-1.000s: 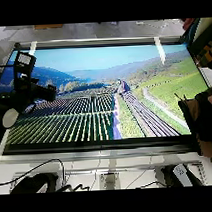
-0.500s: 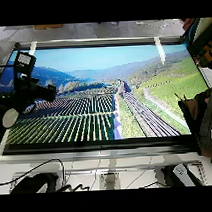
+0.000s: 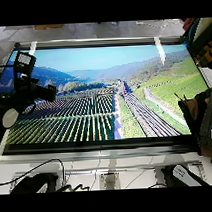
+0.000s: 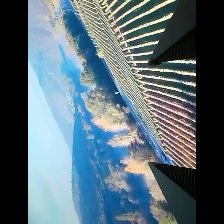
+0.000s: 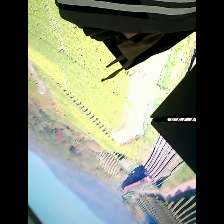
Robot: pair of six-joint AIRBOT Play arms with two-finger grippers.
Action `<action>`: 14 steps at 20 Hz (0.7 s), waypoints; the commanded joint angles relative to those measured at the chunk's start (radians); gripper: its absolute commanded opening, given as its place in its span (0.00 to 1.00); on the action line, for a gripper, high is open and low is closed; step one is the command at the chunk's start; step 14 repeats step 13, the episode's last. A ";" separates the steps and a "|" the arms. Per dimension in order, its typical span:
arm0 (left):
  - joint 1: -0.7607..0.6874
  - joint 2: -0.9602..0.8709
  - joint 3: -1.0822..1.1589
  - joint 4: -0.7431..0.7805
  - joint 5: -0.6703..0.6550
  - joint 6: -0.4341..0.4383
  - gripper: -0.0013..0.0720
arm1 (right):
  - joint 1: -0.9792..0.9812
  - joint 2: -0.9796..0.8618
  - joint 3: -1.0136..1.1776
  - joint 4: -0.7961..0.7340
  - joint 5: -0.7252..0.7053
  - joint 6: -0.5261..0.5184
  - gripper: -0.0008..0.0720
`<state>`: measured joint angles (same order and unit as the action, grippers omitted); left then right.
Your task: Fold the clothes and pants, and hang the long-sleeved shirts on hangers.
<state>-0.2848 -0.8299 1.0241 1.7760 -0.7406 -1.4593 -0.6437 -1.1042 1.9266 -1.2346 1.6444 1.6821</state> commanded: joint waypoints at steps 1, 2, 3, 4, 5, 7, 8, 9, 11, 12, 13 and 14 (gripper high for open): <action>0.000 0.000 0.001 0.000 0.000 0.000 0.97 | 0.247 -0.032 -0.129 -0.164 -0.085 -0.058 0.04; 0.000 0.000 0.001 0.000 0.000 0.000 0.97 | 0.335 -0.045 -0.175 -0.166 -0.122 -0.073 0.04; 0.000 0.000 0.001 0.000 0.000 0.000 0.97 | 0.420 -0.058 -0.214 -0.174 -0.153 -0.091 0.04; 0.000 0.000 0.001 0.000 0.000 0.000 0.97 | 0.515 -0.076 -0.250 -0.200 -0.182 -0.113 0.04; 0.000 0.000 0.001 0.000 0.000 0.000 0.97 | 0.609 -0.097 -0.275 -0.249 -0.201 -0.137 0.04; 0.000 0.000 0.001 0.000 0.000 0.000 0.97 | 0.769 -0.139 -0.301 -0.397 -0.215 -0.172 0.04; 0.000 0.000 0.001 0.000 0.000 0.000 0.97 | 0.838 -0.163 -0.306 -0.485 -0.226 -0.186 0.04; 0.000 0.000 0.001 0.000 0.000 0.000 0.97 | 0.887 -0.182 -0.307 -0.546 -0.245 -0.190 0.04; 0.000 0.000 0.001 0.000 0.000 0.000 0.97 | 0.925 -0.206 -0.307 -0.557 -0.278 -0.197 0.04; 0.000 0.000 0.001 0.000 0.000 0.000 0.97 | 0.926 -0.209 -0.307 -0.550 -0.284 -0.196 0.04; 0.000 0.000 0.001 0.000 0.000 0.000 0.97 | 0.926 -0.209 -0.307 -0.541 -0.283 -0.196 0.05; 0.000 0.000 0.001 0.000 0.000 0.000 0.97 | 0.926 -0.209 -0.307 -0.541 -0.283 -0.196 0.05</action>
